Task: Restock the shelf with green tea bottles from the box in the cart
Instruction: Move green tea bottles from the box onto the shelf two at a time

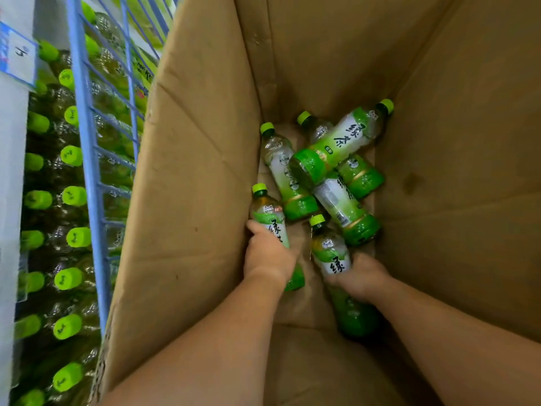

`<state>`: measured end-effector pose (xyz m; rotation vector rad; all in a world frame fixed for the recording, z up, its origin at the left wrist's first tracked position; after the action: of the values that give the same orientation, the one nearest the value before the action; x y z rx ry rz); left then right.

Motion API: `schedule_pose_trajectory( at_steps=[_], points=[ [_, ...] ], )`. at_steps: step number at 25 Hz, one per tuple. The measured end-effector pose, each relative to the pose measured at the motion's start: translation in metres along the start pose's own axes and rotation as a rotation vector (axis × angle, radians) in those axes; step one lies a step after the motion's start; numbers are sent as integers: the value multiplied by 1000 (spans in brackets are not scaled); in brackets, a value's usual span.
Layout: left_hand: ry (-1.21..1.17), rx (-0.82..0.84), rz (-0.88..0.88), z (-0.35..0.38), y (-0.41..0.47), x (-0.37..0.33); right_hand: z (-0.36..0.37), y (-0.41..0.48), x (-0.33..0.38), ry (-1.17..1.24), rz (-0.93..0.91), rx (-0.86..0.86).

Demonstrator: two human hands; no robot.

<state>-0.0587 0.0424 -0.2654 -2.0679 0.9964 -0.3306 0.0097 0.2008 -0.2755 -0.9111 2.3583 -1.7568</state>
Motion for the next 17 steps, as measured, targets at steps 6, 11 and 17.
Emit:
schedule_pose_trajectory(
  at_steps=[6, 11, 17],
  points=[
    [-104, -17, -75, 4, -1, 0, -3, 14, 2, -47, -30, 32],
    [-233, 103, -267, -1, 4, 5, -1, 13, 5, -54, -25, 46],
    [-547, 249, -363, -18, -28, 5, -17, -6, 12, 105, 5, 71]
  ],
)
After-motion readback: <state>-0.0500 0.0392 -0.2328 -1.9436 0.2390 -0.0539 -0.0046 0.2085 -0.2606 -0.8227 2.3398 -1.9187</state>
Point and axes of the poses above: each hand's wrist, its own y-axis towards the middle knuckle, its own z-axis out of the palm, x = y × z, the point moved 1 cm from there along y, towards the middle knuckle, and after that the axes turned 8 degrees about -z, right-handed, at the moved point
